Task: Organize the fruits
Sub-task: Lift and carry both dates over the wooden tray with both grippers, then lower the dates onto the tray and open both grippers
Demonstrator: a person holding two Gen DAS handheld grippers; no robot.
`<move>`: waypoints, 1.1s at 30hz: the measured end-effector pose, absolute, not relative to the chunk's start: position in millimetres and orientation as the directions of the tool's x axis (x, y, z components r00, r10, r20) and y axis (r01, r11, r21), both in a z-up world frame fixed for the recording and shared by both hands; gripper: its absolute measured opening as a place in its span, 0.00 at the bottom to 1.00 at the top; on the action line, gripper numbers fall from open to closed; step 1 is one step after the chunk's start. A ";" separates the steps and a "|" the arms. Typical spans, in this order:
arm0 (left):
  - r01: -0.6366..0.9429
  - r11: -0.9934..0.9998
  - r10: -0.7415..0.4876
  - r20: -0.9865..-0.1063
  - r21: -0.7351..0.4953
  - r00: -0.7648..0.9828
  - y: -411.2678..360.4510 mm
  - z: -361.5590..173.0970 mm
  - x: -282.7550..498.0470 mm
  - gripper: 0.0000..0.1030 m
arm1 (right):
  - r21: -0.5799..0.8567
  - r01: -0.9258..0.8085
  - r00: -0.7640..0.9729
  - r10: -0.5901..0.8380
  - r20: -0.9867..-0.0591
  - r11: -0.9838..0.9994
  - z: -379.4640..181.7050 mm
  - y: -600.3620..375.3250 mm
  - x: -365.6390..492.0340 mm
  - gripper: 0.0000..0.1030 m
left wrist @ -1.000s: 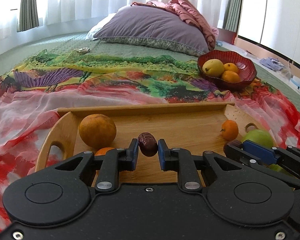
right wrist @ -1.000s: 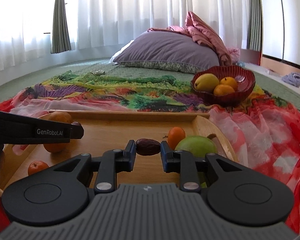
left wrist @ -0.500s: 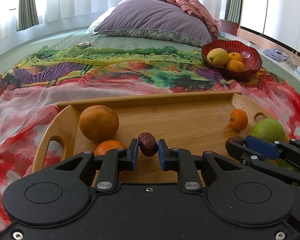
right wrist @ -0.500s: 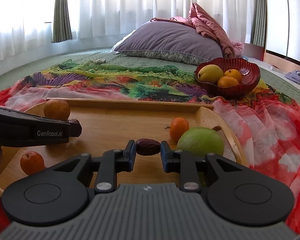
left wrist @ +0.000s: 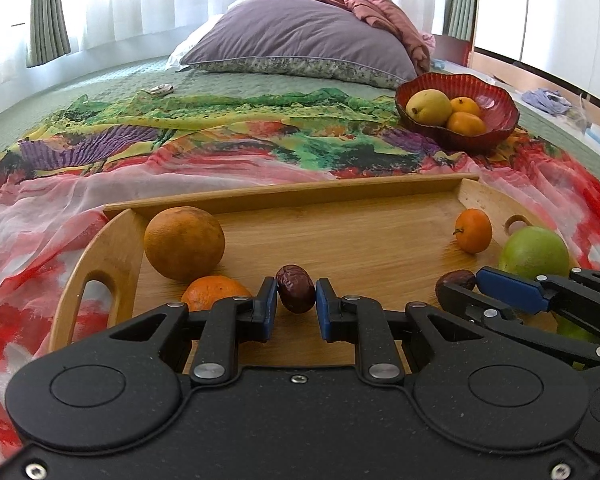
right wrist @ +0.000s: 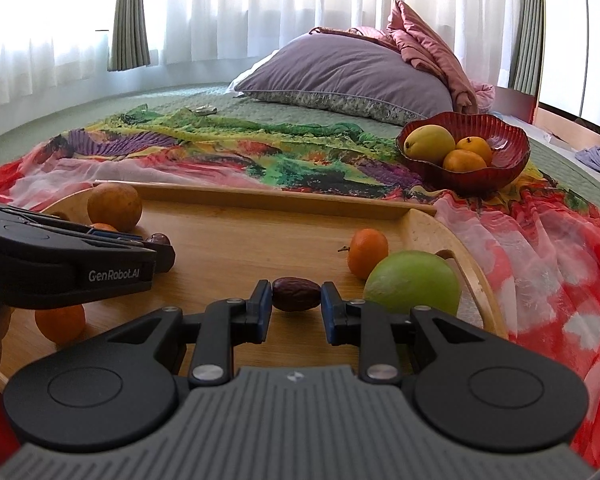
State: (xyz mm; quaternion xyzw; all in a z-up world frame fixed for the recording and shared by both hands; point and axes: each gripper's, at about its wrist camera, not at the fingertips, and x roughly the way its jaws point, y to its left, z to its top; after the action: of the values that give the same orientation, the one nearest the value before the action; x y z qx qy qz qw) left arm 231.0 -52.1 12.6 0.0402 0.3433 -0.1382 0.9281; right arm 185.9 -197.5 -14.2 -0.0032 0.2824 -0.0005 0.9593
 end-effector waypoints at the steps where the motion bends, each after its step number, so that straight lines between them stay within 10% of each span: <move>1: 0.285 0.958 -0.229 -0.649 -0.020 0.725 -52.4 12.4 231.1 0.19 | -0.008 -0.002 0.839 -0.003 -0.545 1.000 -14.0 -197.1 186.1 0.30; 22: 0.281 0.959 -0.230 -0.659 -0.029 0.716 -58.7 10.5 231.8 0.22 | 0.050 -0.020 0.783 0.046 -0.621 0.999 -7.8 -210.6 200.8 0.40; 33: 0.241 0.970 -0.197 -0.628 -0.015 0.753 -47.1 31.0 219.6 0.47 | -0.005 -0.034 0.814 0.025 -0.580 0.999 8.8 -205.4 192.0 0.50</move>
State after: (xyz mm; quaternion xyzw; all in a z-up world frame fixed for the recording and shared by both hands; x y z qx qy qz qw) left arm 219.6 -47.1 31.0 0.0335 0.3316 -0.1170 0.9355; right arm 192.0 -205.4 8.8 -0.0074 0.3045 0.0154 0.9524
